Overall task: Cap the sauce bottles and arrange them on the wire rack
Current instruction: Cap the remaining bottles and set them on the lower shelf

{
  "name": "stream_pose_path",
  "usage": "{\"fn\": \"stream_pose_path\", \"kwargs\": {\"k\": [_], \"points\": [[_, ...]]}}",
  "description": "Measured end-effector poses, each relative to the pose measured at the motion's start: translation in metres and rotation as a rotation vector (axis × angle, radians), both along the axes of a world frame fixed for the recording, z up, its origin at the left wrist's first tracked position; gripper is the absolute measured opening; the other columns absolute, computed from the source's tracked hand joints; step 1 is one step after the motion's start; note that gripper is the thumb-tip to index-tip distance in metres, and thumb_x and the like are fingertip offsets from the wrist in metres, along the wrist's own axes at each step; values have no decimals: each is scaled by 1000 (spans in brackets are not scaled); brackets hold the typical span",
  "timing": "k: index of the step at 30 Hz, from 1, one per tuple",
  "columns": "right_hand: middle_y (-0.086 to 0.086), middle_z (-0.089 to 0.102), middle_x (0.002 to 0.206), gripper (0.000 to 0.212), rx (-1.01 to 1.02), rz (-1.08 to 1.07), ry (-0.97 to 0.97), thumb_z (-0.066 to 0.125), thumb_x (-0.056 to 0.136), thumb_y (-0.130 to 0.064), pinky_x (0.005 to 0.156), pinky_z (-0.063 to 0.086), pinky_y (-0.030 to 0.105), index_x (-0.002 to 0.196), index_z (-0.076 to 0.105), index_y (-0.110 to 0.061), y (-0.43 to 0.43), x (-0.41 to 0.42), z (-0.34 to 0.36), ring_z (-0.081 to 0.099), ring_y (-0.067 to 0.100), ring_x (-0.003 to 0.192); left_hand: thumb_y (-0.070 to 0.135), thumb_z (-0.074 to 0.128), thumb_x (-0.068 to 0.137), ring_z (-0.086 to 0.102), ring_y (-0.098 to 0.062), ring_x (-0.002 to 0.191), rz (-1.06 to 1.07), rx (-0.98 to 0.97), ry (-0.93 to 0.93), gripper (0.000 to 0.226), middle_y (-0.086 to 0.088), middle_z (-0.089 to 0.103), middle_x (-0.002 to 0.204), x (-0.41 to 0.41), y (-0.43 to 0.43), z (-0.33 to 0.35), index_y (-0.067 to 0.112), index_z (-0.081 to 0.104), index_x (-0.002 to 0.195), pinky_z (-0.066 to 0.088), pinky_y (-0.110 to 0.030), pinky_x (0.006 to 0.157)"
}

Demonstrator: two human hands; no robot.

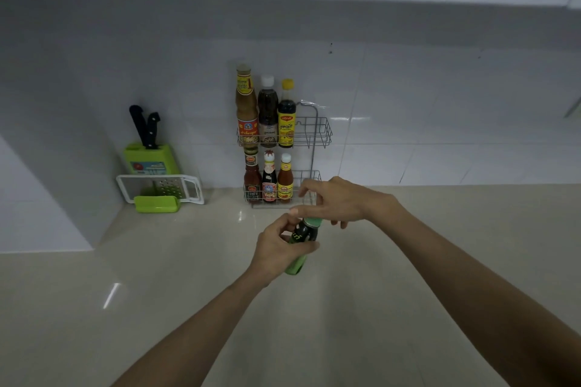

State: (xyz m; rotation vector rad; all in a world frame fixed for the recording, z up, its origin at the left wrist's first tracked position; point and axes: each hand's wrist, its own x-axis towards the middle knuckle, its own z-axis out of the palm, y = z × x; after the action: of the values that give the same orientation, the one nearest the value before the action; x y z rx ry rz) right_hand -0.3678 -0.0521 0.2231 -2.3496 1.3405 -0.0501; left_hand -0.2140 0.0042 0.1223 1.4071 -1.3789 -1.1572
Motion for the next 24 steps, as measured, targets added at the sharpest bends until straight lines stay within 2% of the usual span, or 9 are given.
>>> {"fn": "stream_pose_path", "kwargs": {"k": [4,6,8,10,12,14,17,21,24], "points": [[2,60,76,34,-226,193,-42,51,92,-53,56,45,36,91,49,-19,0,11,-11,55,18,65,30,87,60,64,-21,92,20,-21,57,46,-1,66,102,13,-2,6,27,62,98,54,-37,83],[-2,58,70,26,-243,216,-156,54,93,-45,53,41,30,86,47,-22,2,15,-11,53,13,60,27,86,64,64,-18,99,-135,45,108,47,-2,68,106,25,-3,13,26,62,105,53,-34,90],[-8,50,61,24,-306,220,-193,55,92,-45,49,35,25,82,47,-24,3,20,-8,48,8,54,24,83,71,65,-17,97,-357,162,71,37,-3,70,101,35,-4,20,16,66,103,50,-33,93],[-9,45,55,28,-430,171,-189,53,88,-50,48,36,27,78,47,-25,3,26,-12,45,9,50,24,81,73,64,-16,85,-404,198,0,25,-4,68,87,39,-4,17,12,67,90,51,-31,85],[-7,47,56,27,-497,78,-201,48,83,-52,50,41,31,77,47,-25,3,32,-24,45,13,51,24,80,74,60,-16,74,-254,162,-1,21,-1,64,78,34,-6,9,17,62,83,50,-30,72],[-4,52,61,19,-450,-44,-257,49,79,-46,54,43,33,75,43,-28,0,37,-38,48,20,56,25,77,76,56,-14,67,-88,97,-47,20,2,62,73,26,-7,-3,22,59,83,47,-26,62],[2,61,70,19,-332,-235,-340,56,79,-41,58,45,32,76,47,-25,-6,43,-63,55,23,64,28,75,77,57,-11,68,117,53,-163,27,3,65,81,13,-5,-19,19,62,98,40,-8,53],[-7,63,80,32,-113,-402,-536,62,83,-52,66,49,31,89,58,-21,-7,47,-85,61,16,76,34,78,74,61,-12,74,241,117,-140,40,1,68,89,3,-11,-32,17,58,105,41,-12,54],[-10,63,87,39,47,-445,-637,69,79,-54,76,51,27,99,65,-21,-6,45,-98,61,10,84,24,81,72,63,-11,86,109,150,-112,54,2,67,101,9,-28,-40,22,50,116,46,-16,62]]}}
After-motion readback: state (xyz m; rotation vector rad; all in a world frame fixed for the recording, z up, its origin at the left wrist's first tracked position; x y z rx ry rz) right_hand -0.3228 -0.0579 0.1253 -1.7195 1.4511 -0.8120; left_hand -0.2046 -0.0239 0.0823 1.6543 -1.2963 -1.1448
